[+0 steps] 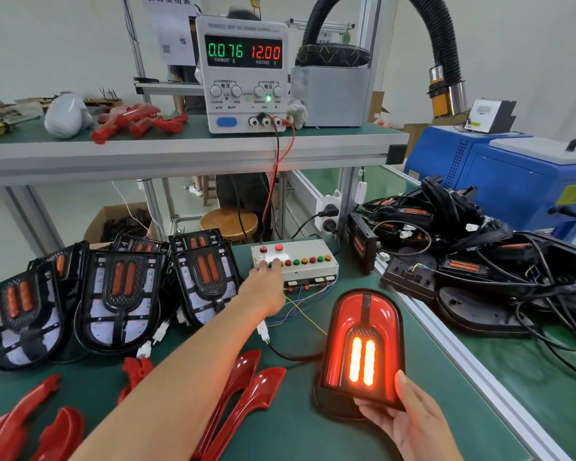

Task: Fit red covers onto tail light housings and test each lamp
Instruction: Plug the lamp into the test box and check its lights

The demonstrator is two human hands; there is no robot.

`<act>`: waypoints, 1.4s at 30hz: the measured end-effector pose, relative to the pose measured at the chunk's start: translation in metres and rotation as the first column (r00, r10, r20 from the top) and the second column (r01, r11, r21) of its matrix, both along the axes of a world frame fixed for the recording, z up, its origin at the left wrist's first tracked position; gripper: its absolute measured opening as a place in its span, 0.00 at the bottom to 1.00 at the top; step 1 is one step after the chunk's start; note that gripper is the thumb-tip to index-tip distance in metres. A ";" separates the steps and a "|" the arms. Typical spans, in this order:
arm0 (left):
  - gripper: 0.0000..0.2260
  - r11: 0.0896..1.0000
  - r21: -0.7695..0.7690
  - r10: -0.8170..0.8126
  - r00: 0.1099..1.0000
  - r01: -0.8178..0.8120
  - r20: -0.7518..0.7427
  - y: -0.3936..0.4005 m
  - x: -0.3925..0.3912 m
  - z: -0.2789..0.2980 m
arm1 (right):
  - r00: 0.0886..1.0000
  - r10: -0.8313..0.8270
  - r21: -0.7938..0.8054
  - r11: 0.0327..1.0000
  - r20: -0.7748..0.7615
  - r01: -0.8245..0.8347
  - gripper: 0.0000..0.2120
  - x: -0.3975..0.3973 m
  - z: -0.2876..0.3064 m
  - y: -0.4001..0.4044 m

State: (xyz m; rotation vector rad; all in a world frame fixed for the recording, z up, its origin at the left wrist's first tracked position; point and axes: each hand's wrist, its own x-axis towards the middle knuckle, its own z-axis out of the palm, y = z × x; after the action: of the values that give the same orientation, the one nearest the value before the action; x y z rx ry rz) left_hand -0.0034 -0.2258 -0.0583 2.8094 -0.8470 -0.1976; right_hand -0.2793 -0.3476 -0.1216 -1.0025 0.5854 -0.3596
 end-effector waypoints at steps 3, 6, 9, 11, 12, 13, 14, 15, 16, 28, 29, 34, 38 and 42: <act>0.33 1.000 0.003 -0.002 1.000 0.002 -0.001 0.000 0.000 -0.002 | 1.000 0.003 0.006 1.000 -0.006 -0.003 0.15 0.000 0.001 0.000; 0.33 1.000 0.006 -0.006 1.000 0.006 -0.001 0.000 0.000 -0.002 | 1.000 0.012 0.009 1.000 0.012 -0.012 0.16 0.000 0.000 0.001; 0.33 1.000 0.008 -0.001 1.000 0.001 -0.005 0.000 -0.001 -0.002 | 0.999 0.011 -0.003 1.000 0.040 -0.011 0.20 -0.001 0.000 0.002; 0.34 1.000 0.010 0.009 1.000 -0.009 -0.008 -0.002 -0.003 -0.002 | 0.999 0.019 -0.016 1.000 0.051 -0.019 0.21 -0.001 0.000 0.002; 0.34 1.000 0.012 0.015 1.000 -0.015 -0.007 -0.003 -0.004 -0.002 | 0.998 0.022 -0.019 1.000 0.054 -0.021 0.21 -0.002 0.000 0.002; 0.34 1.000 0.015 0.020 1.000 -0.020 -0.005 -0.004 -0.005 -0.002 | 0.998 0.027 -0.024 0.999 0.055 -0.025 0.20 -0.002 -0.001 0.002; 0.33 1.000 0.017 0.024 1.000 -0.024 -0.001 -0.006 -0.006 -0.003 | 0.998 0.033 -0.029 0.999 0.055 -0.031 0.20 -0.002 -0.001 0.001; 0.33 0.999 0.019 0.031 1.000 -0.031 0.003 -0.007 -0.006 -0.003 | 0.998 0.038 -0.033 0.999 0.052 -0.036 0.21 -0.002 -0.001 0.001; 0.32 0.999 0.020 0.041 0.999 -0.041 0.004 -0.008 -0.006 -0.002 | 0.998 0.042 -0.033 0.999 0.050 -0.040 0.21 -0.002 -0.001 0.001; 0.28 0.996 0.064 0.059 0.997 -0.063 0.055 -0.012 0.000 0.001 | 0.999 0.002 -0.011 1.000 0.051 -0.002 0.16 -0.001 -0.001 0.002; 0.29 0.996 0.060 0.058 0.997 -0.061 0.043 -0.012 0.000 0.002 | 0.999 0.008 -0.011 1.000 0.051 -0.007 0.17 -0.002 0.000 0.002; 0.29 0.996 0.068 0.054 0.998 -0.056 0.038 -0.013 -0.001 0.004 | 0.998 0.019 -0.006 1.000 0.052 -0.019 0.17 -0.002 0.000 0.002; 0.28 0.995 0.080 0.056 0.997 -0.061 0.054 -0.015 -0.002 0.005 | 0.999 0.000 -0.019 1.000 0.033 0.001 0.16 -0.002 0.000 0.002; 0.27 0.995 0.081 0.053 0.997 -0.057 0.055 -0.015 -0.001 0.006 | 1.000 -0.014 -0.014 1.000 0.021 0.014 0.16 -0.002 0.000 0.002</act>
State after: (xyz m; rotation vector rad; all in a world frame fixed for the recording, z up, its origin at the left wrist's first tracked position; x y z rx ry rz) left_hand -0.0048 -0.2412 -0.0525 2.9233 -0.7892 -0.1544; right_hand -0.2809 -0.3452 -0.1211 -1.0073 0.5719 -0.3865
